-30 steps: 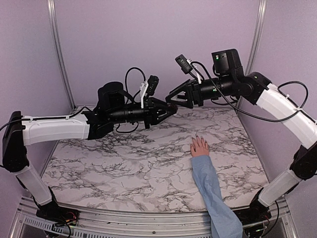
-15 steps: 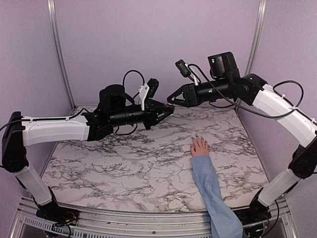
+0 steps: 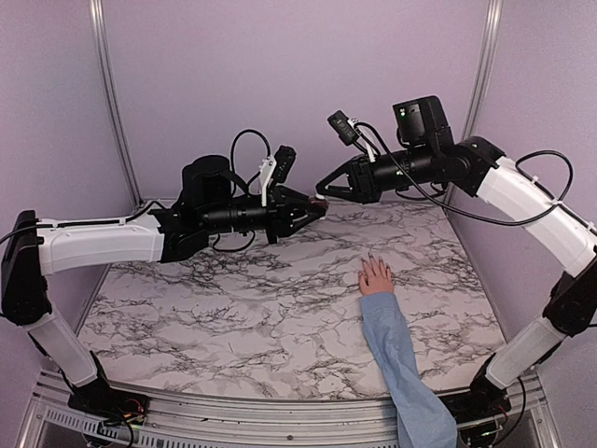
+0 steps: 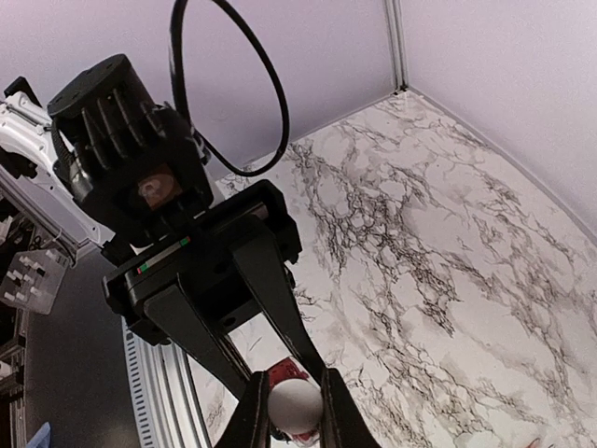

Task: Paint the nails
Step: Unscrew the nail polish bottle.

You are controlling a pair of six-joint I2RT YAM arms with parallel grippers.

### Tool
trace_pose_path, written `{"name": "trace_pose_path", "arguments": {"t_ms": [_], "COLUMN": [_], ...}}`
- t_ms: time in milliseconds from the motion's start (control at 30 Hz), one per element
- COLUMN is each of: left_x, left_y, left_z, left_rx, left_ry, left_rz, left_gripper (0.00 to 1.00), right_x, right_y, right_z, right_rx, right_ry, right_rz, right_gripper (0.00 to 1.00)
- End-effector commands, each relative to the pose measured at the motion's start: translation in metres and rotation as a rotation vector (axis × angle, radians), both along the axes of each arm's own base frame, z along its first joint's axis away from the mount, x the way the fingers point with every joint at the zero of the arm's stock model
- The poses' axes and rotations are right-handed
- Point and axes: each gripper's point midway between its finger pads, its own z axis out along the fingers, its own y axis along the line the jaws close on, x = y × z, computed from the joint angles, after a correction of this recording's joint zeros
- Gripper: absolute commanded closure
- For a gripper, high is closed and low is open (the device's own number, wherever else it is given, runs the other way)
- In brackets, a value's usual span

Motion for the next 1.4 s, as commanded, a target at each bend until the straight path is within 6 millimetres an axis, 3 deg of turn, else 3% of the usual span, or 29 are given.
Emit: {"name": "trace_pose_path", "arguments": {"t_ms": [0,400,600,633,733,767,867,1167,1367], "left_x": [-0.039,-0.061,-0.056,-0.055,-0.049,-0.045,-0.03,0.011,0.026], "left_y": [-0.002,-0.006,-0.007,-0.008,-0.006,-0.005,0.001,0.007,0.007], "left_z": [0.045,0.055,0.049,0.048,0.047,0.048,0.048,0.05,0.036], "left_rx": [-0.112,-0.138,-0.134,-0.133,-0.134,-0.137,-0.141,-0.147,-0.092], "left_ry": [-0.043,0.023,0.033,0.036,0.027,0.017,-0.018,-0.068,-0.103], "left_rz": [-0.191,-0.37,-0.351,-0.345,-0.297,-0.265,-0.146,0.109,0.219], "left_gripper": [1.0,1.0,1.0,1.0,1.0,1.0,1.0,1.0,1.0], "right_x": [-0.03,-0.055,-0.056,-0.054,-0.052,-0.049,-0.04,0.011,0.031], "right_y": [0.006,0.001,-0.003,-0.003,-0.004,-0.005,-0.006,-0.015,-0.024], "right_z": [0.042,0.045,0.047,0.049,0.049,0.048,0.046,0.042,0.035], "right_rx": [0.09,0.107,0.103,0.104,0.1,0.096,0.094,0.143,0.173], "right_ry": [-0.158,-0.193,-0.199,-0.199,-0.174,-0.161,-0.117,0.017,0.077], "right_rz": [0.185,0.304,0.283,0.271,0.243,0.225,0.153,-0.209,-0.362], "right_gripper": [1.0,1.0,0.99,0.91,0.52,0.44,0.32,0.31,0.37]}}
